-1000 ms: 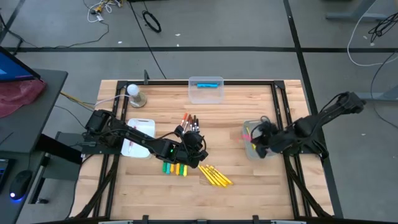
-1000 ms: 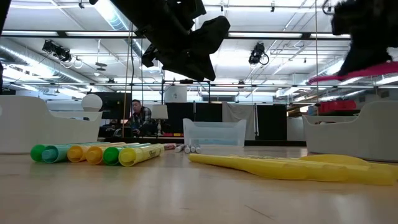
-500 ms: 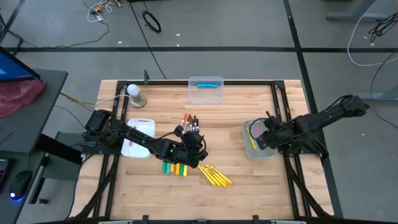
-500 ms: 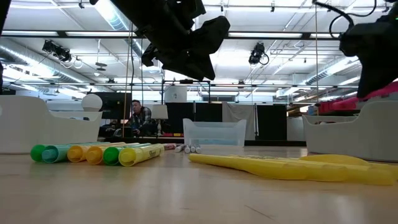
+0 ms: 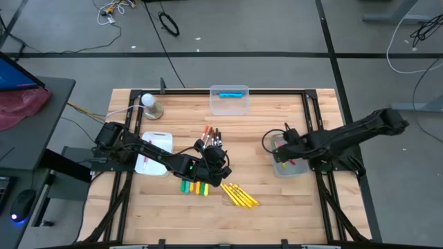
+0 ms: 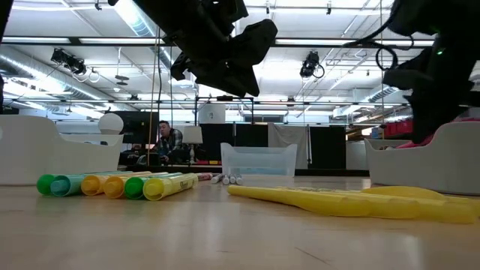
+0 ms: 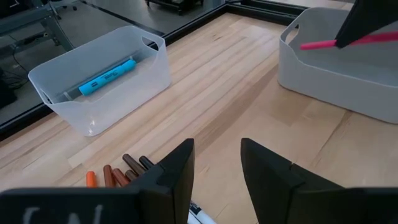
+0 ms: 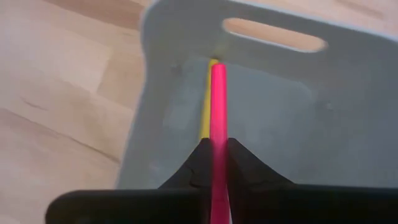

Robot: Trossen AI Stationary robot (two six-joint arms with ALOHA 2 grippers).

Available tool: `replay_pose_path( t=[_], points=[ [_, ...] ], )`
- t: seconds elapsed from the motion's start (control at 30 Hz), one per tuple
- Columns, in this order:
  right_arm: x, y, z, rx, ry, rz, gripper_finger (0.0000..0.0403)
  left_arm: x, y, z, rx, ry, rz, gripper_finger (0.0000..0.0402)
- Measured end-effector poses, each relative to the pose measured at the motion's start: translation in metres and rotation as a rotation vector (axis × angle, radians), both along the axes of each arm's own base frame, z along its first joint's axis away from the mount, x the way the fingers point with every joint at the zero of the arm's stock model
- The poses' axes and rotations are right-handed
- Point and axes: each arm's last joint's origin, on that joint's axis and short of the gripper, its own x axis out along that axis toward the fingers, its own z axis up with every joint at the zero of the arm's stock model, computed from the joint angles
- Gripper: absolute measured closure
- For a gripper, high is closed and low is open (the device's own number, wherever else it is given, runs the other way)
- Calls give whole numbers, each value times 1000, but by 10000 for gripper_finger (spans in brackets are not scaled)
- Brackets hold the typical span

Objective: Pick & Place Markers
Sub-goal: Put the pink pen into the gray bin, then put the green highlighter pen into the transparent bin

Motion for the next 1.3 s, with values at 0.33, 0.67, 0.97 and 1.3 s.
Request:
replay_pose_path(
  t=[0.33,0.67,0.97,1.3],
  points=[
    [16,-6,-20,-19,84,-42,374,0,0,0,0,0,0,264],
    [25,-9,-35,-8,161,-33,362,0,-1,0,-6,1,-6,264],
    [24,-10,-30,-40,161,66,275,0,-1,0,-12,1,-11,264],
    [8,-1,5,-16,-53,213,222,0,-2,-1,-40,10,-41,264]
  ],
)
